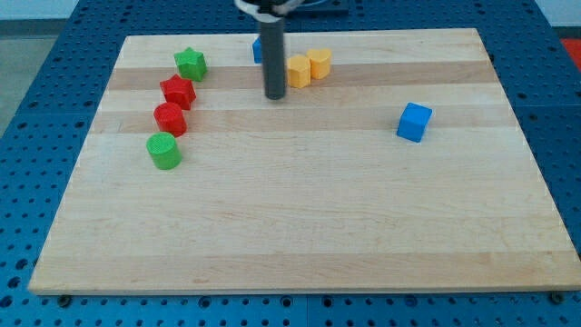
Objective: Slide blue triangle slightly up and down
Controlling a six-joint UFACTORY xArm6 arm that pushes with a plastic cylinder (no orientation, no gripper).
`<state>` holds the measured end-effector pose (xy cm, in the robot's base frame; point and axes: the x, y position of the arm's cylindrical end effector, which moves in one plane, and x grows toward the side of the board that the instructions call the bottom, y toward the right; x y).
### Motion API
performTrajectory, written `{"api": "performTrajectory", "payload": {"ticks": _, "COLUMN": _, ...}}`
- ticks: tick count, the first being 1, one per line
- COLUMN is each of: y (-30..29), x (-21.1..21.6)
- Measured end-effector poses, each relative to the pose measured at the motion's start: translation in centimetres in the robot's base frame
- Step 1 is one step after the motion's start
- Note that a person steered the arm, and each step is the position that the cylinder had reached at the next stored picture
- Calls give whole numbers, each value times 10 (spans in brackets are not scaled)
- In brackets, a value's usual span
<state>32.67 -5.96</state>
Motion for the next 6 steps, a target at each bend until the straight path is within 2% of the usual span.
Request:
{"api": "performTrajectory", "payload": {"ticks": 1, "y": -27, "x": -39}}
{"api": "performTrajectory", "payload": {"ticks": 4, "y": -42, "x": -126}}
{"api": "performTrajectory", "payload": {"ticks": 5, "y": -8, "x": -130}}
{"api": "performTrajectory", "payload": {"ticks": 6, "y": 11, "x": -111}}
